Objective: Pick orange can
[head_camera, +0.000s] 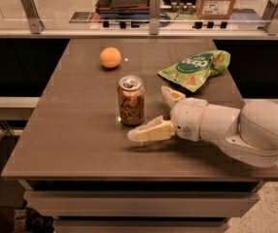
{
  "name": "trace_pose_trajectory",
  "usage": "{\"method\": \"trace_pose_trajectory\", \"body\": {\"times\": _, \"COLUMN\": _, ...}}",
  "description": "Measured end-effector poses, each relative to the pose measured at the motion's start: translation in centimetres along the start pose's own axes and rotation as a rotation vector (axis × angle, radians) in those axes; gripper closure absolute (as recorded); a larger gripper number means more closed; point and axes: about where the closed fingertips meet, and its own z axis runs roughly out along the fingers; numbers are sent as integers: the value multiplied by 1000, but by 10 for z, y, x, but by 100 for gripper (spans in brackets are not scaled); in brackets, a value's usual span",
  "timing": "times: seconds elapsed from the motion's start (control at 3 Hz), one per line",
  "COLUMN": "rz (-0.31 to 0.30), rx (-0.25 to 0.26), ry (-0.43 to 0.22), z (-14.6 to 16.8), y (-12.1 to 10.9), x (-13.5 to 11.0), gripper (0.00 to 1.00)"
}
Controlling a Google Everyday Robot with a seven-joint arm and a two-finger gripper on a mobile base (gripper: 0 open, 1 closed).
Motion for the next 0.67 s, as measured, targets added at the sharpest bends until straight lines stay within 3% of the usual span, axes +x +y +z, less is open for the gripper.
{"method": "trace_pose_trajectory", "body": {"times": 0.67, "rz": -3, "rx": -29, "ry": -9, "z": 30, "y": -4, "x": -9, "gripper": 0}}
